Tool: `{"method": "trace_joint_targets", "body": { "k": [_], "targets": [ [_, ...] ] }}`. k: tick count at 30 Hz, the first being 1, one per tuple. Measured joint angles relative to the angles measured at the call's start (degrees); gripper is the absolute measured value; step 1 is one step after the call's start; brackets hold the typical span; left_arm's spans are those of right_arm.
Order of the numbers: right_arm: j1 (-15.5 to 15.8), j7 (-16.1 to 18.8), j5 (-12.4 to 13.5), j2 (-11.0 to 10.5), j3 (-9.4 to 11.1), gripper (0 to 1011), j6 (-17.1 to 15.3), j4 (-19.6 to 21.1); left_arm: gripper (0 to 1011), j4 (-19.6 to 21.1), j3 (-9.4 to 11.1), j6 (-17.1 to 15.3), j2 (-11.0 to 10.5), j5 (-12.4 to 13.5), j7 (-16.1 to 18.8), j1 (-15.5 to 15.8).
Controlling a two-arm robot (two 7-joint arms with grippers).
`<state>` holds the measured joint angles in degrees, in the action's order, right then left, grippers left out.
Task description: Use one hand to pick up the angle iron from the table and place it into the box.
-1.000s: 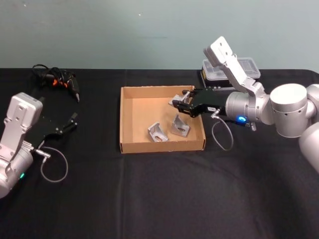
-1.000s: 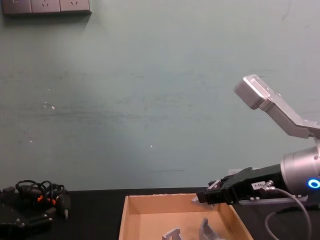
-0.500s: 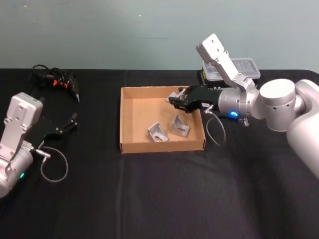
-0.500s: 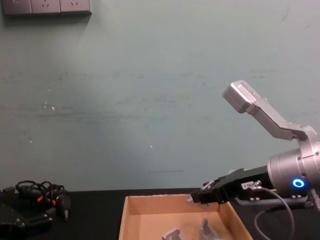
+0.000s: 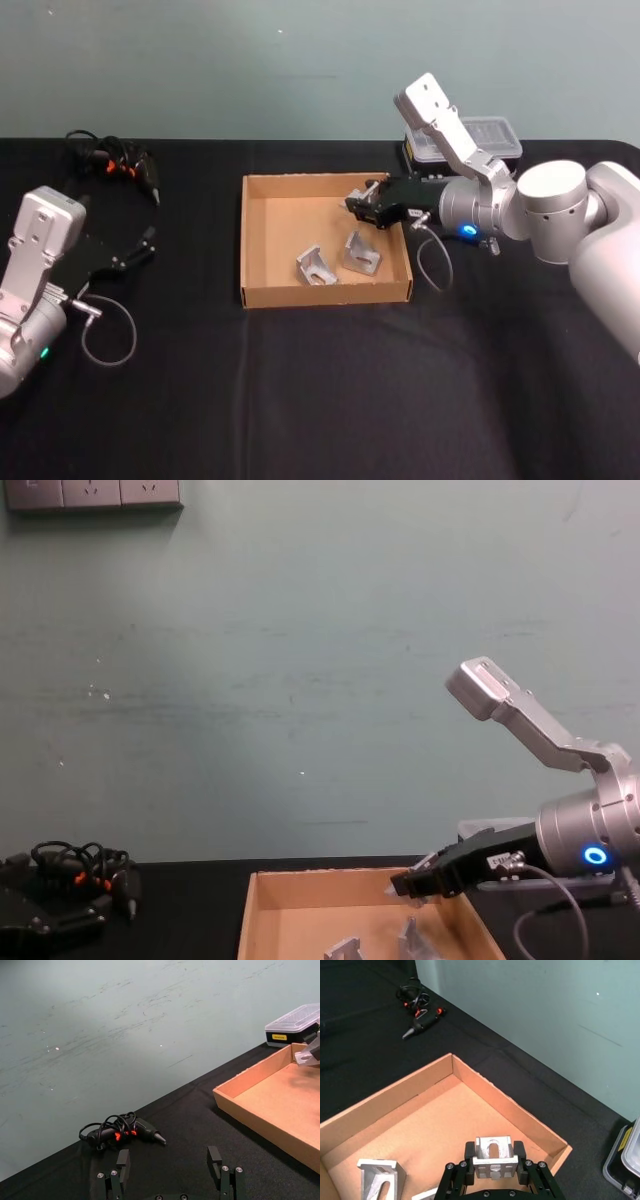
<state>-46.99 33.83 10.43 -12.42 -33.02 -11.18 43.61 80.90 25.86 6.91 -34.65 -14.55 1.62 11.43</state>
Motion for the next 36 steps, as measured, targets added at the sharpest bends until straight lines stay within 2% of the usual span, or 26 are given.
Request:
{"method": "trace_joint_targets", "body": {
  "k": [9,13,14,16,17,23,28,34,36],
  "targets": [
    [-0.31,0.11,-1.06,0.54,0.37,460,0.0,-1.25,1011,0.0,0.0,0.0,0.0,0.0,0.0,0.0],
    [-0.37,0.39,-1.44,0.64,0.55,572,-0.01,-1.42,1011,0.0,0.0,0.0,0.0,0.0,0.0,0.0],
    [-0.37,0.48,-1.54,0.67,0.61,629,-0.03,-1.46,1011,0.0,0.0,0.0,0.0,0.0,0.0,0.0],
    [-0.33,0.52,-1.68,0.68,0.69,664,-0.07,-1.44,1012,0.0,0.0,0.0,0.0,0.0,0.0,0.0],
    [-0.22,0.57,-1.77,0.68,0.77,720,-0.12,-1.38,1011,0.0,0.0,0.0,0.0,0.0,0.0,0.0],
    [0.53,0.55,-1.87,0.38,1.3,875,-0.2,-0.03,1011,0.0,0.0,0.0,0.0,0.0,0.0,0.0],
    [2.56,-0.39,-1.65,-0.71,2.3,1002,-0.5,4.23,1011,0.0,0.0,0.0,0.0,0.0,0.0,0.0],
    [5.94,-1.71,-0.82,-2.46,3.53,1000,-0.43,10.65,1011,0.0,0.0,0.0,0.0,0.0,0.0,0.0],
    [8.03,-2.7,-0.32,-3.5,4.28,1000,-0.24,14.25,1011,0.0,0.0,0.0,0.0,0.0,0.0,0.0]
  ]
}}
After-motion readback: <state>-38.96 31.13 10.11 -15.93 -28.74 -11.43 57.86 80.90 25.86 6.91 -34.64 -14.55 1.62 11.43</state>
